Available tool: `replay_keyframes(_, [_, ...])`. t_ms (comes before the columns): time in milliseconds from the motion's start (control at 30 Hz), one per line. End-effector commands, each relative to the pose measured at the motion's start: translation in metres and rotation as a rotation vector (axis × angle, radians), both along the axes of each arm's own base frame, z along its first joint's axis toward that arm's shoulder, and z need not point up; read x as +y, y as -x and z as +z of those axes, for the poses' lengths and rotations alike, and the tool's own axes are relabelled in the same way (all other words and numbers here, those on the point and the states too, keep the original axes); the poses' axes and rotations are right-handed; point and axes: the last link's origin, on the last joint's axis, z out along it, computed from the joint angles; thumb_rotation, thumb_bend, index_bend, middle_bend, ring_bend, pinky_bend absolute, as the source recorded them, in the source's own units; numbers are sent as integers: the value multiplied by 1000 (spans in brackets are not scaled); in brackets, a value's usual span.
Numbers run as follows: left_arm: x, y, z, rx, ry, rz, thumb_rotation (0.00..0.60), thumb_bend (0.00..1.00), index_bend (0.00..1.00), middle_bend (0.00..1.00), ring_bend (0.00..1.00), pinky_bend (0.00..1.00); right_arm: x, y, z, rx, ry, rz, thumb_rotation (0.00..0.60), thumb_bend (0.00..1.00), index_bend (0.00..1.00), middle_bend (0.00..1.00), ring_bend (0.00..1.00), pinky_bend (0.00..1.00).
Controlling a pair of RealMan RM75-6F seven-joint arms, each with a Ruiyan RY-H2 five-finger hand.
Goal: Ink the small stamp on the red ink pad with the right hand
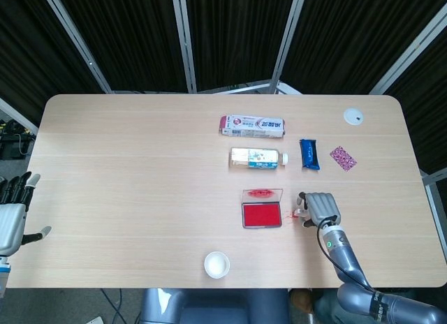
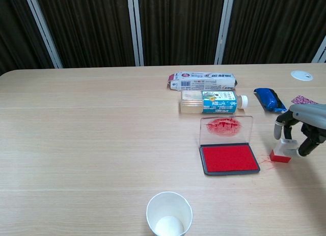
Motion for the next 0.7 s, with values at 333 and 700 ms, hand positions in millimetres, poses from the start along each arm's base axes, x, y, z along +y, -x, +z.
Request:
replay_keyframes(333, [0, 0, 0, -1, -1, -3, 600, 0, 0, 0, 0, 0, 1, 0, -2, 4, -4, -1, 600, 304, 428, 507, 874, 1000])
replay_keyframes(700, [-1, -1, 0, 1, 1, -5, 600, 0, 0, 0, 0, 0, 2, 1, -2, 12, -2, 18, 600, 342, 502, 557, 874, 1000])
